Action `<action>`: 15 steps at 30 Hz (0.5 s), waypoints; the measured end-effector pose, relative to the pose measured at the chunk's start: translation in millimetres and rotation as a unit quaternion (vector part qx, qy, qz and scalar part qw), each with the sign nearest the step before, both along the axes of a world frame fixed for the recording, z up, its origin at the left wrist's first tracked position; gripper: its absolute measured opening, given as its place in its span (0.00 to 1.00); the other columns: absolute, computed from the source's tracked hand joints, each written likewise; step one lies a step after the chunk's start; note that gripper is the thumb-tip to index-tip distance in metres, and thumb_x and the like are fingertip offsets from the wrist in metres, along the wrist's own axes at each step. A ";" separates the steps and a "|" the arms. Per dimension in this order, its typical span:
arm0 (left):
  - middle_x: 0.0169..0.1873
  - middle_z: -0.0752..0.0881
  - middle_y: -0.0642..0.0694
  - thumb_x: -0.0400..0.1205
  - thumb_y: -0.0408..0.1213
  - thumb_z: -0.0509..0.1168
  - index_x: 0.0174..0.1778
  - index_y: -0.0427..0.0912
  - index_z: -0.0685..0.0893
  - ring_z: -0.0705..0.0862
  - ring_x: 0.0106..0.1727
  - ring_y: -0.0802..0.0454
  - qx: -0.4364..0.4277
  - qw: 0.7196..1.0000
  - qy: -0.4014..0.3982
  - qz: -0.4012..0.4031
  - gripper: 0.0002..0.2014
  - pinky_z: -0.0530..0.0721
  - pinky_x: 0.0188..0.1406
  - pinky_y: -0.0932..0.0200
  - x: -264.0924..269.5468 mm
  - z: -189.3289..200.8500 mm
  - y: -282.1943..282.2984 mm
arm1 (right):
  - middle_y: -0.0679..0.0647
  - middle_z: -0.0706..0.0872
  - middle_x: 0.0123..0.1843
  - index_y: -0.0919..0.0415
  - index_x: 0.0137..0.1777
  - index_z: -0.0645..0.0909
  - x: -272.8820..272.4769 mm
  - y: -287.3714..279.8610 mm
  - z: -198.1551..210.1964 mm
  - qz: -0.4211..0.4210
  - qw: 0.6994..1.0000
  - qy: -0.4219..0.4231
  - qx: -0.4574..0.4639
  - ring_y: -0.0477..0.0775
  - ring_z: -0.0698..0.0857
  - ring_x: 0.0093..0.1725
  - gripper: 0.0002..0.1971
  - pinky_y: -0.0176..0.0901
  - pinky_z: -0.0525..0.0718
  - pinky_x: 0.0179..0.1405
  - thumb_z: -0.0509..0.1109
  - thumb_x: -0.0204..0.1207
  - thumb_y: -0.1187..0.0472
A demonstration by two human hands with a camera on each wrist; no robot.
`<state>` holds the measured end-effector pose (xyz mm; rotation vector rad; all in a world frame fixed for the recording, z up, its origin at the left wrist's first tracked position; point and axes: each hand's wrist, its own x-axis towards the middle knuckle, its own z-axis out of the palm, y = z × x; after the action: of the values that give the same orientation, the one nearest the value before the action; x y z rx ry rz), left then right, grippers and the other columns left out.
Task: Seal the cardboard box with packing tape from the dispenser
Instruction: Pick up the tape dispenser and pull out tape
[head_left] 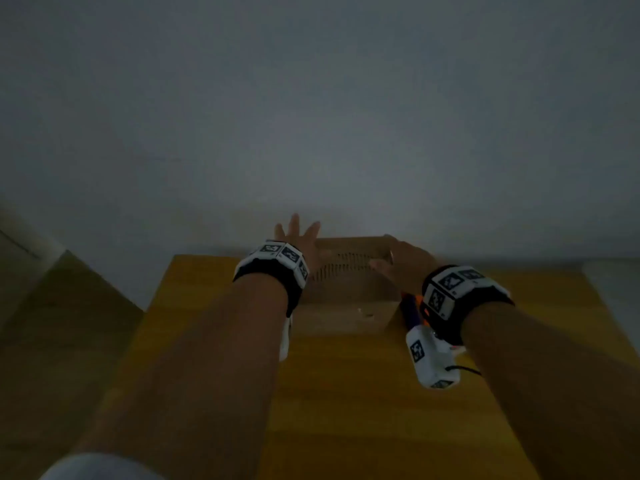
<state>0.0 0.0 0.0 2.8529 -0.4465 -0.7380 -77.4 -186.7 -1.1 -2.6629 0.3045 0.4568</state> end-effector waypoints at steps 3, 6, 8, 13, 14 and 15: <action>0.85 0.35 0.47 0.80 0.65 0.53 0.84 0.58 0.42 0.39 0.85 0.33 0.028 0.999 -0.004 -0.023 0.40 0.48 0.83 0.34 1.1 -12.0 2.4 | 0.60 0.70 0.79 0.57 0.85 0.44 -1.7 4.0 -10.0 -0.008 1.000 0.002 0.025 0.61 0.74 0.74 0.40 0.52 0.75 0.70 0.62 0.81 0.46; 0.85 0.42 0.46 0.76 0.69 0.56 0.84 0.57 0.41 0.41 0.85 0.32 0.034 0.998 -0.014 -0.045 0.45 0.48 0.83 0.34 -2.5 -26.4 2.6 | 0.59 0.68 0.80 0.57 0.85 0.40 -8.0 6.6 -15.2 -0.023 0.998 0.007 0.052 0.61 0.73 0.75 0.44 0.50 0.75 0.69 0.65 0.80 0.49; 0.85 0.45 0.45 0.74 0.71 0.56 0.84 0.57 0.41 0.43 0.84 0.32 0.037 0.998 -0.030 -0.050 0.48 0.50 0.83 0.33 -2.4 -31.3 2.6 | 0.59 0.68 0.80 0.55 0.85 0.40 -12.3 6.2 -14.7 -0.037 0.997 0.004 0.062 0.61 0.73 0.75 0.44 0.50 0.75 0.69 0.66 0.80 0.49; 0.84 0.51 0.46 0.67 0.77 0.55 0.83 0.59 0.45 0.47 0.84 0.31 0.029 0.998 -0.035 -0.037 0.51 0.54 0.79 0.28 -15.4 -39.7 1.5 | 0.58 0.70 0.79 0.55 0.85 0.41 -30.4 5.9 -14.1 -0.038 0.997 0.002 0.064 0.62 0.75 0.73 0.44 0.49 0.77 0.66 0.66 0.79 0.48; 0.84 0.51 0.46 0.66 0.77 0.55 0.82 0.60 0.45 0.47 0.84 0.31 0.030 0.998 -0.033 -0.034 0.51 0.54 0.78 0.27 -21.4 -39.4 1.0 | 0.58 0.70 0.79 0.54 0.85 0.41 -35.0 6.0 -13.8 -0.038 0.997 0.002 0.062 0.62 0.75 0.73 0.44 0.49 0.77 0.66 0.66 0.79 0.48; 0.84 0.50 0.46 0.67 0.76 0.55 0.82 0.60 0.45 0.46 0.84 0.31 0.028 0.999 -0.030 -0.030 0.51 0.53 0.78 0.26 -28.6 -39.6 1.1 | 0.58 0.70 0.79 0.53 0.85 0.41 -41.0 6.5 -13.7 -0.039 0.997 0.003 0.059 0.62 0.76 0.73 0.43 0.49 0.77 0.65 0.66 0.79 0.48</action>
<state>-28.6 1.1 -39.6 2.9328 -0.5297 -0.6888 -118.4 -180.1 -14.8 -2.5252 0.3699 0.4442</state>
